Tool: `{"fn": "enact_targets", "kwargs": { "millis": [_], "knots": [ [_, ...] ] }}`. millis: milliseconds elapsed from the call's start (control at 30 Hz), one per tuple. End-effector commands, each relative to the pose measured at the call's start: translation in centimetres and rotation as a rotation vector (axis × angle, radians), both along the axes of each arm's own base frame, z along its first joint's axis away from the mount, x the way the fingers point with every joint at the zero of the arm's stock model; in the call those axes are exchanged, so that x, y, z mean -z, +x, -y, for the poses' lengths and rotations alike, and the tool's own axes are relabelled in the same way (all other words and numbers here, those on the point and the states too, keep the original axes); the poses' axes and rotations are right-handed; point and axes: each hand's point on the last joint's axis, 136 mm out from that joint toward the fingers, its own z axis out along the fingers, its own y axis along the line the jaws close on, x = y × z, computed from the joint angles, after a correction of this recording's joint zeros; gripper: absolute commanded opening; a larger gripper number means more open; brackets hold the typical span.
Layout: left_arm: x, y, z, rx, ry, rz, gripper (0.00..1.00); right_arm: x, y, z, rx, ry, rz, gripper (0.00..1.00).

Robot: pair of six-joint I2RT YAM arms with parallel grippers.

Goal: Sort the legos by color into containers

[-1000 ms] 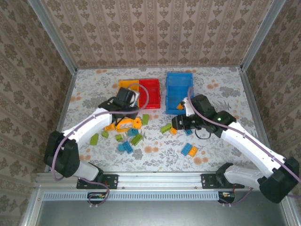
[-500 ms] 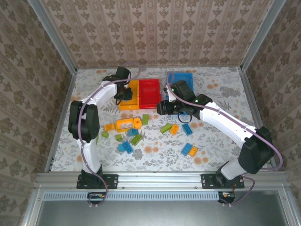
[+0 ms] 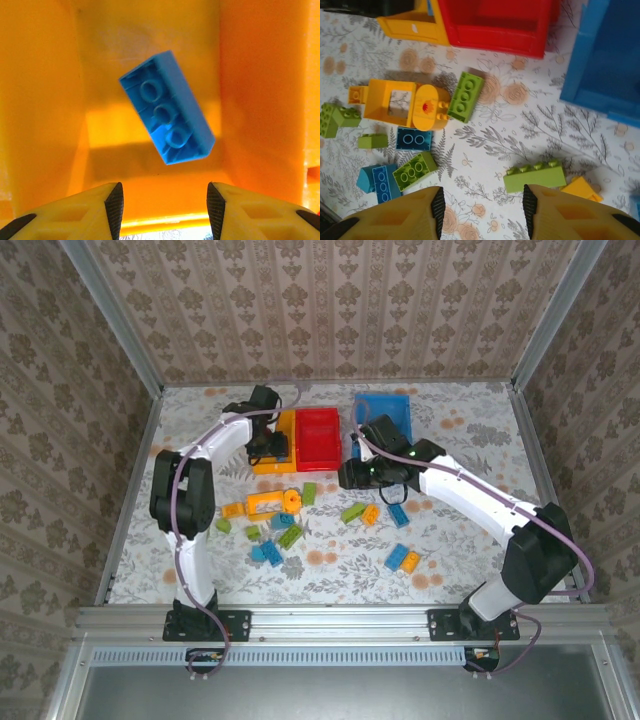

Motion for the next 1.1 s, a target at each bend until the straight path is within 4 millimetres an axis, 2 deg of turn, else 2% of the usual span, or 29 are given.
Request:
{"fn": "enact_targets", "kwargs": {
  "millis": [0,133,267,333,433,500,667,833,933,1067],
  "knots": [
    [-2.9,-1.3,0.5,-0.004,-0.035,0.038,0.53,2.1,-1.6,0.8,0.091,-0.038,-0.114,0.47],
    [-4.5,-2.9,1.2,0.006,-0.054,0.091,0.56,4.1,-3.0,0.3,0.217,-0.059,-0.264,0.45],
    [-6.2,-5.7,2.1,0.043,-0.140,0.176,0.58,5.9,-4.4,-0.6,0.337,-0.091,-0.358,0.47],
    [-6.9,-8.0,3.6,0.110,-0.191,0.220,0.60,6.5,-4.5,-0.6,0.417,-0.094,-0.356,0.50],
    [-8.0,-11.1,4.5,0.184,-0.276,0.292,0.63,7.9,-4.4,-0.2,0.588,-0.045,-0.393,0.53],
    [-9.0,-13.1,4.8,0.229,-0.329,0.331,0.65,8.9,-4.2,-0.2,0.676,-0.002,-0.413,0.54],
    [-9.5,-17.4,4.2,0.278,-0.395,0.349,0.66,11.0,-3.7,-0.6,0.799,0.030,-0.451,0.54],
    [-10.3,-19.7,3.4,0.296,-0.444,0.385,0.67,12.4,-2.4,-0.8,0.847,0.044,-0.439,0.56],
    [-10.6,-20.8,3.1,0.310,-0.469,0.397,0.67,13.5,-2.4,-0.6,0.872,0.026,-0.458,0.55],
    [-10.9,-21.6,2.5,0.305,-0.479,0.407,0.68,14.5,-2.4,-0.6,0.895,0.044,-0.464,0.40]
  ]
}}
